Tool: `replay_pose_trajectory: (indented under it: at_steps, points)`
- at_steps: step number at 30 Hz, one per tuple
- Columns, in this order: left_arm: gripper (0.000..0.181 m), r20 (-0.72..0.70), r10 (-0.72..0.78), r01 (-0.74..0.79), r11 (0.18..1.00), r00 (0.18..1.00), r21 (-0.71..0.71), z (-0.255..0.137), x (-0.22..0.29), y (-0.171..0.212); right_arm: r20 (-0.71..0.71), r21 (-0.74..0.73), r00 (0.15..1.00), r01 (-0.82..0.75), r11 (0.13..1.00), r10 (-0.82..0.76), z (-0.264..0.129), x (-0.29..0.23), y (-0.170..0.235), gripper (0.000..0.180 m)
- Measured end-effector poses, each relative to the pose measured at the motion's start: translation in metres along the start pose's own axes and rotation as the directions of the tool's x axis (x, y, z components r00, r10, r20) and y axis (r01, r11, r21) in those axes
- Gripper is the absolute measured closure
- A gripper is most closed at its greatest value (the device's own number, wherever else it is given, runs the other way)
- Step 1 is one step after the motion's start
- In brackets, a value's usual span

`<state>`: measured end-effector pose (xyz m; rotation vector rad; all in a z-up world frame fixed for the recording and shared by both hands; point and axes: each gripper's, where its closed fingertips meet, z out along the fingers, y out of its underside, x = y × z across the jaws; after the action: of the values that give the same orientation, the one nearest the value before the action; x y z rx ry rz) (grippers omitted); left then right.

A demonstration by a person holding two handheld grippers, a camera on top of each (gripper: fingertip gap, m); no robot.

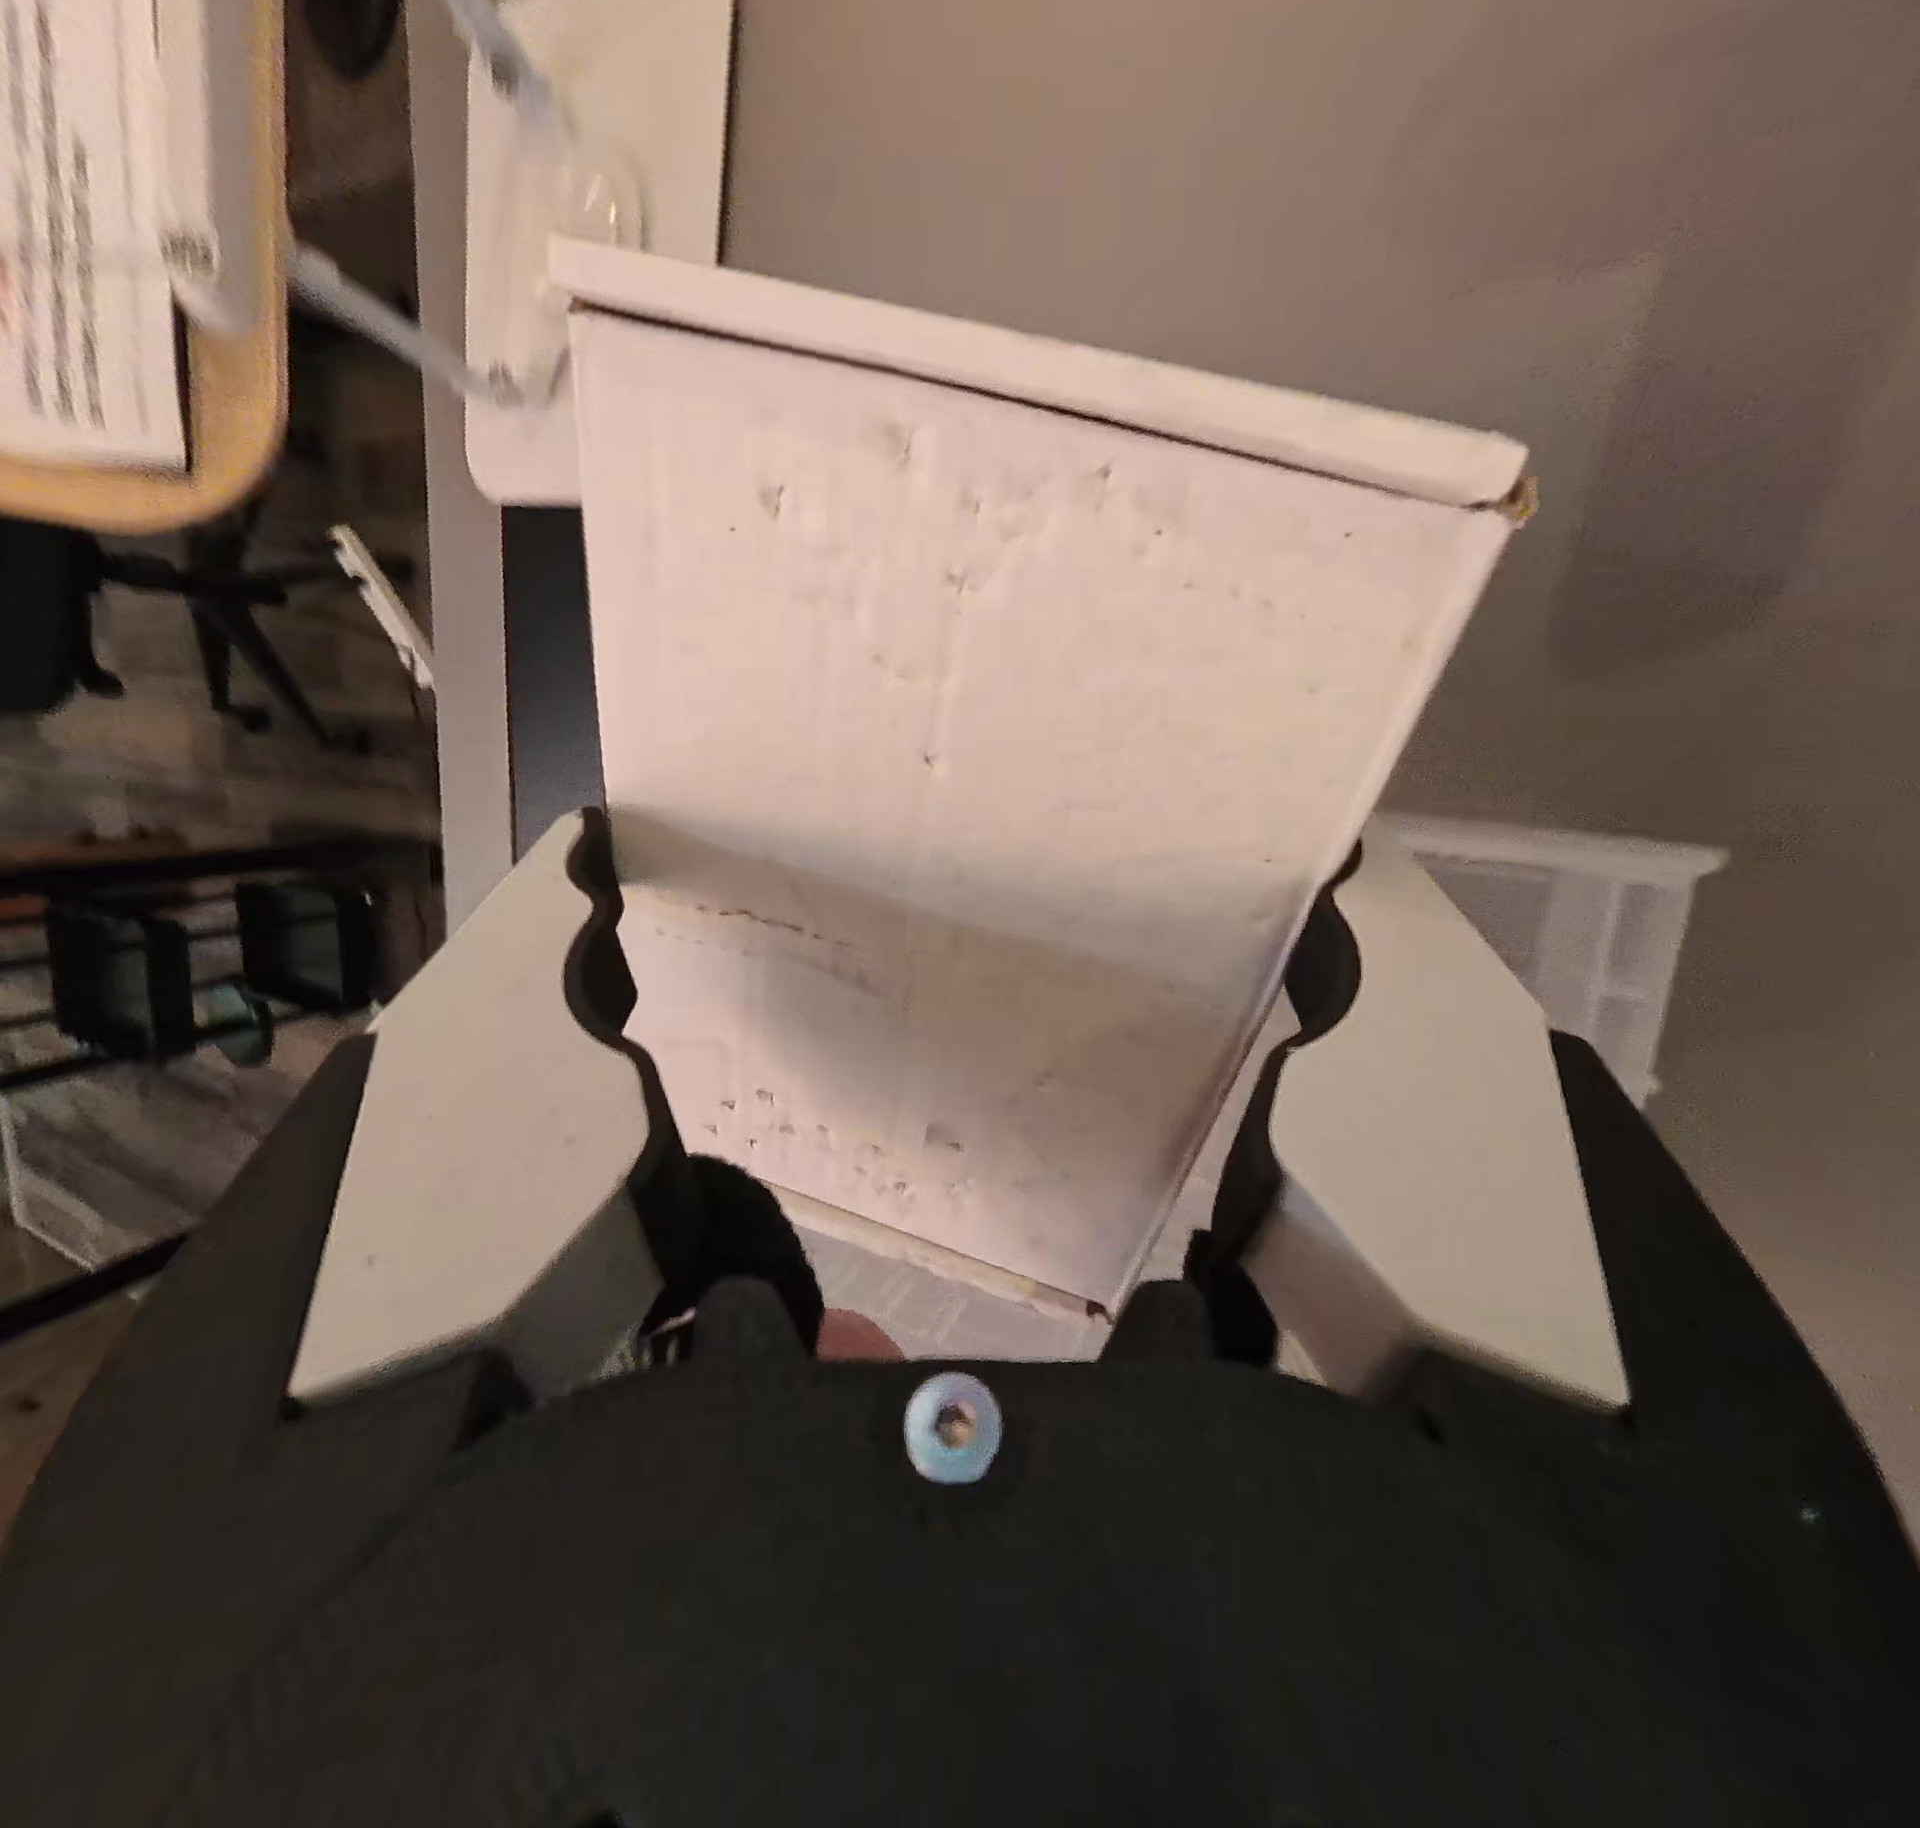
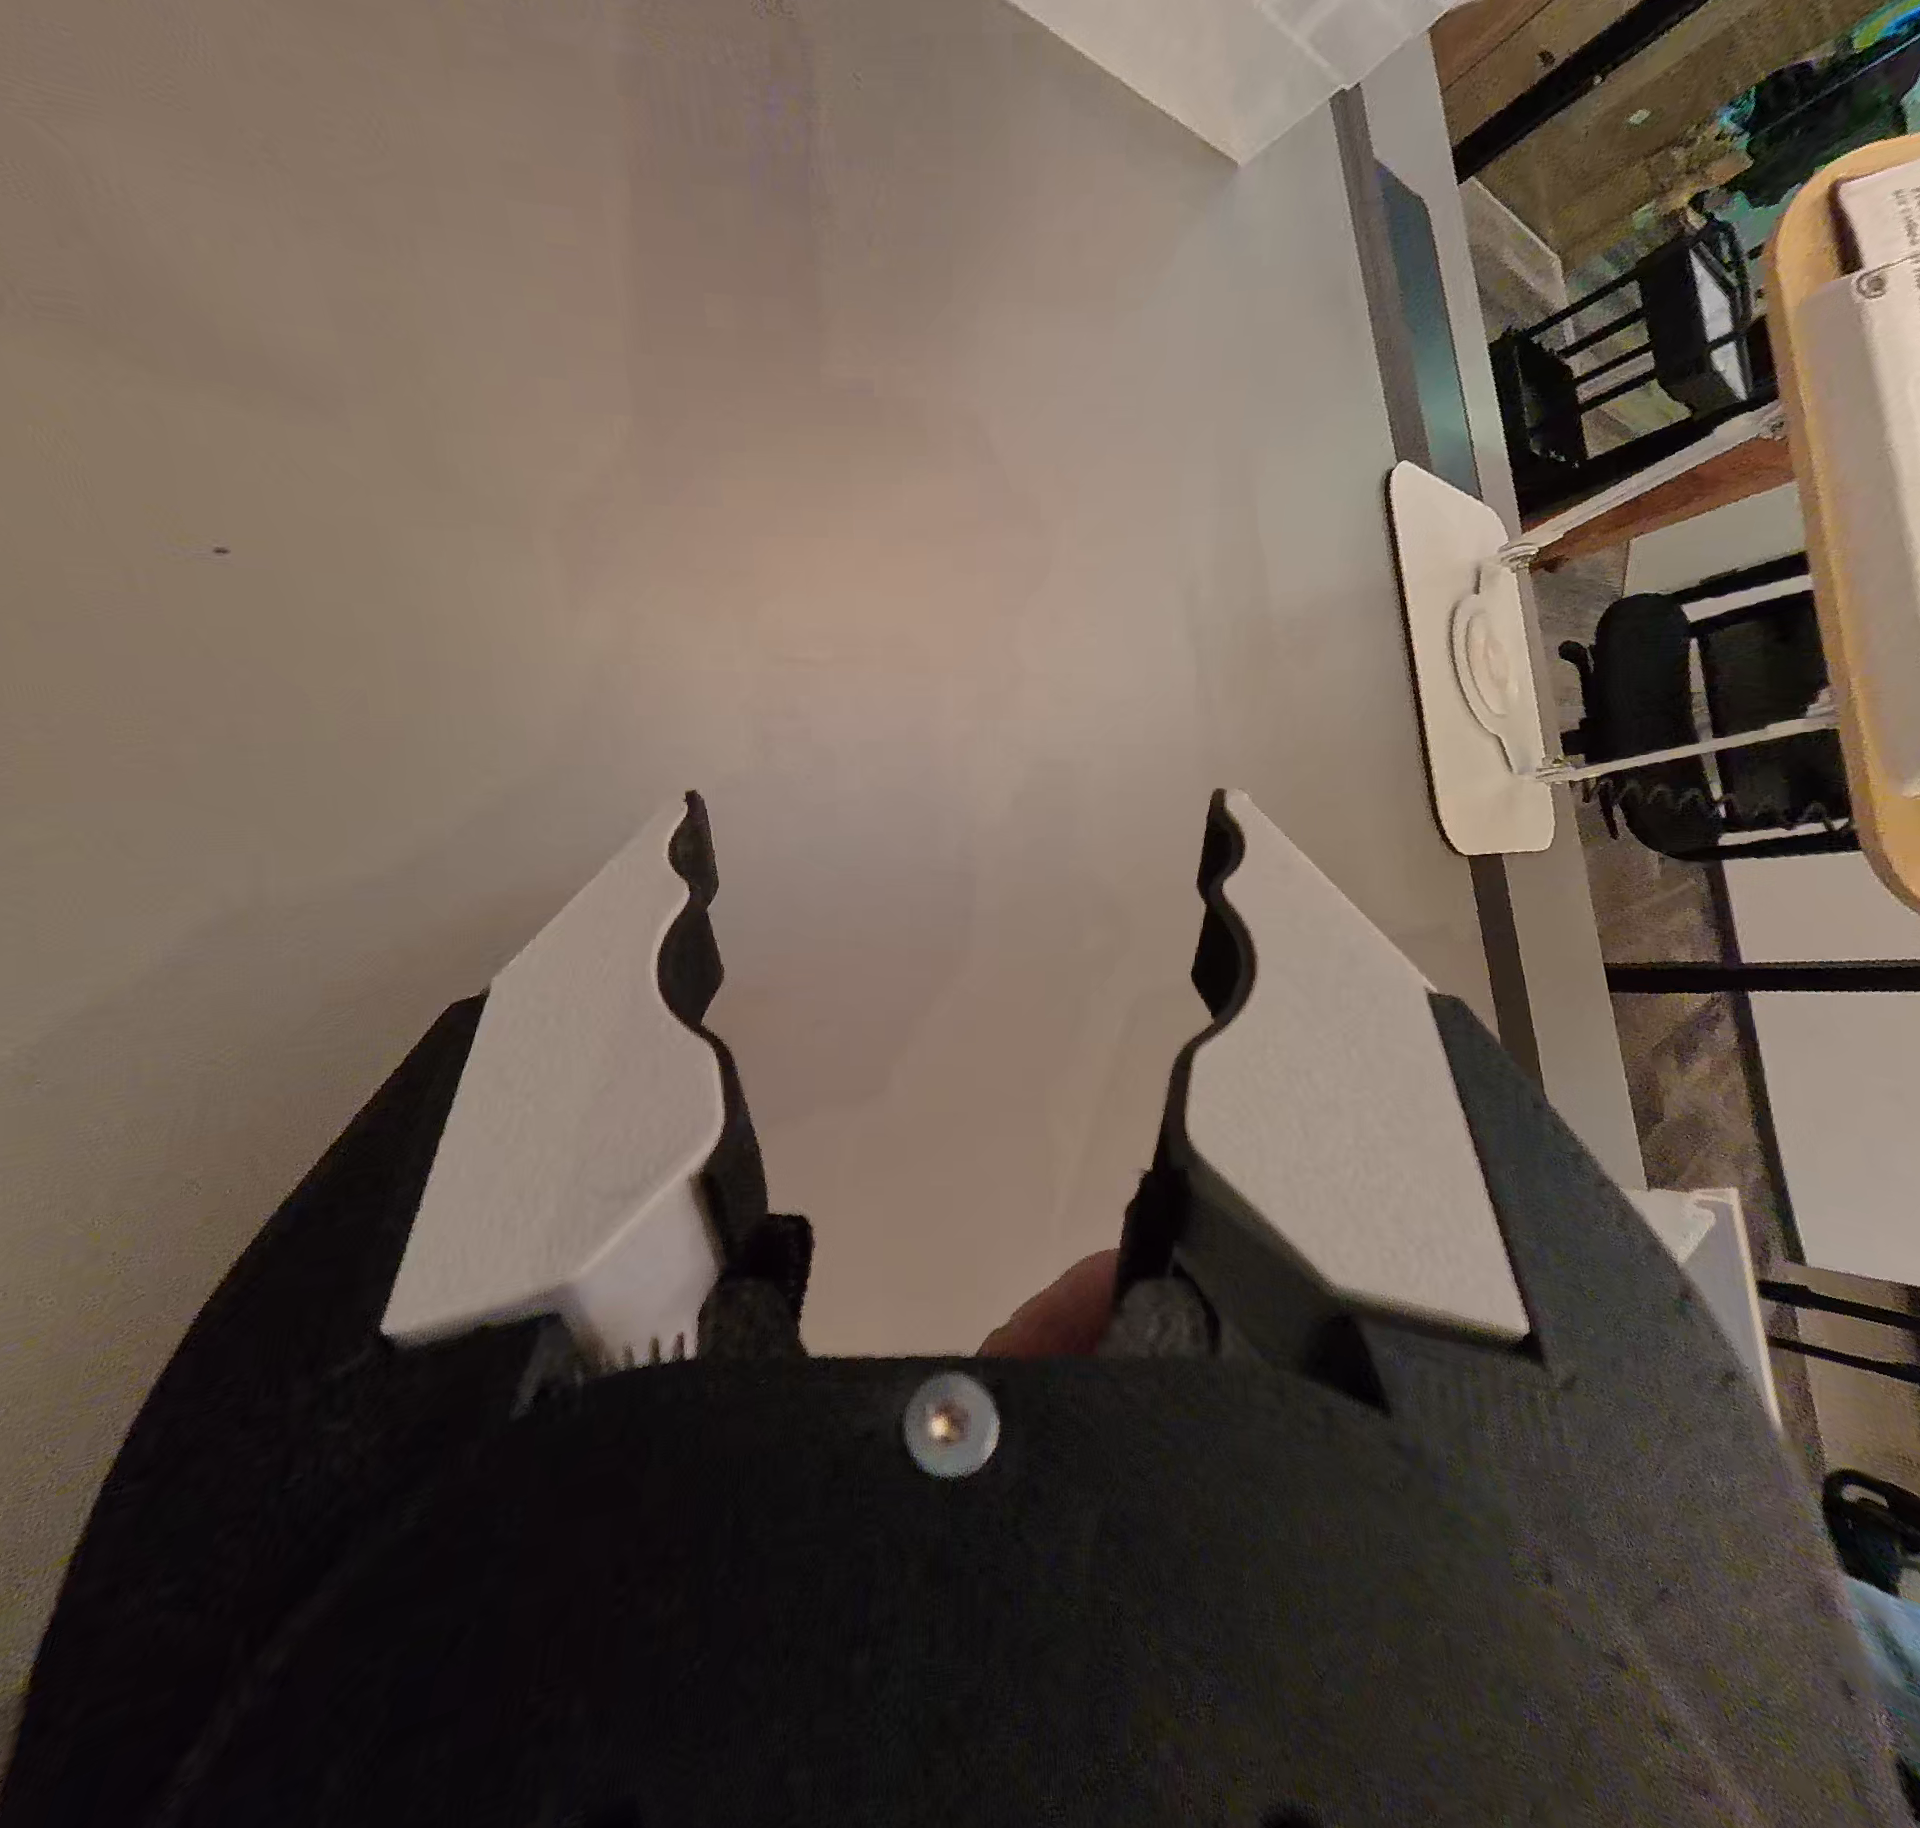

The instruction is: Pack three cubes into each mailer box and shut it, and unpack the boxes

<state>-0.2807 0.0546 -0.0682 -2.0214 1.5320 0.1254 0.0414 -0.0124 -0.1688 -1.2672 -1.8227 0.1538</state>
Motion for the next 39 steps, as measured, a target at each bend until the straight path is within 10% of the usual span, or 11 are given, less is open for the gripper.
replay_pose_trajectory:
  at_steps: [10, 22, 39]
  points:
    - [0.053, -0.101, 0.185, -0.172, 0.977, 0.978, 0.124, 0.027, 0.077, -0.122, -0.034, 0.002, 0.999, -0.018, 1.000, 0.018, -0.026, -0.012, 0.004, 0.088]
    - [0.056, -0.222, 0.221, -0.176, 0.963, 0.950, 0.206, 0.082, 0.151, -0.183, -0.032, 0.028, 0.997, -0.063, 0.998, 0.063, -0.042, -0.029, 0.014, 0.090]
    - [0.058, -0.191, 0.142, -0.147, 0.989, 0.971, -0.008, 0.150, 0.207, -0.168, 0.074, 0.130, 0.942, -0.335, 0.933, 0.328, -0.028, -0.015, -0.025, 0.129]
